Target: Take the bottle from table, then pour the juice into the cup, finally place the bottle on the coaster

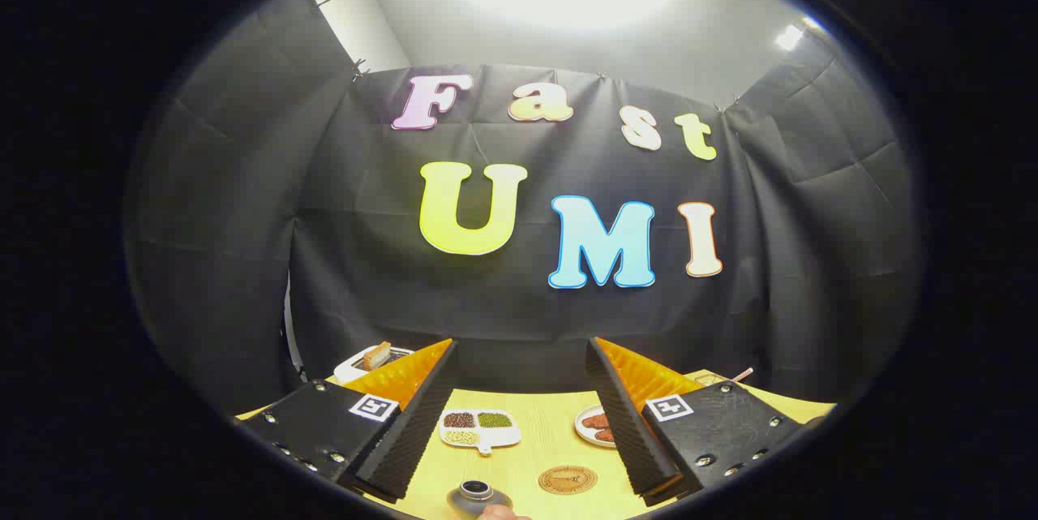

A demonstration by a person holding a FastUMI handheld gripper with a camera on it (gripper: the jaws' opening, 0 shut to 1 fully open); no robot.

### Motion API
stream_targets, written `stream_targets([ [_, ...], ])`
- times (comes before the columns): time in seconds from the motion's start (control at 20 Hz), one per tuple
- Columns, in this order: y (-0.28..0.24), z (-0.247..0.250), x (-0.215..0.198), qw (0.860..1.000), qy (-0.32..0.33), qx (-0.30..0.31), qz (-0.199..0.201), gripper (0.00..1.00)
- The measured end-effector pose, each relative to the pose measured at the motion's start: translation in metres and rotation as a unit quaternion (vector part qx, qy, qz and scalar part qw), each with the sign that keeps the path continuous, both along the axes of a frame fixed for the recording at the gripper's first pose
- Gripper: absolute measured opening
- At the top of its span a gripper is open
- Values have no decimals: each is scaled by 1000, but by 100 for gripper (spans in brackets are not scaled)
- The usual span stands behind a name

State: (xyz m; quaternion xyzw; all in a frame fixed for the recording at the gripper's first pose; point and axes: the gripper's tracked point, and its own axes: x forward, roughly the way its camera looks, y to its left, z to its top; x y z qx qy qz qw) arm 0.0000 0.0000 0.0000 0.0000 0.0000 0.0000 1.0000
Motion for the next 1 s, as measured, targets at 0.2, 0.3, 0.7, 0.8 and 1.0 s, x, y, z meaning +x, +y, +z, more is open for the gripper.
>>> stream_targets([
  [0.2,0,-6,1,1000,5,-2,-3,96],
  [0.3,-5,-10,1,1000,10,-2,-9,96],
  [0.7,-11,-6,2,1000,1,12,-8,96],
  [0.8,-12,-6,2,1000,1,8,-9,96],
  [1.0,-7,-16,3,1000,10,12,-3,96],
])
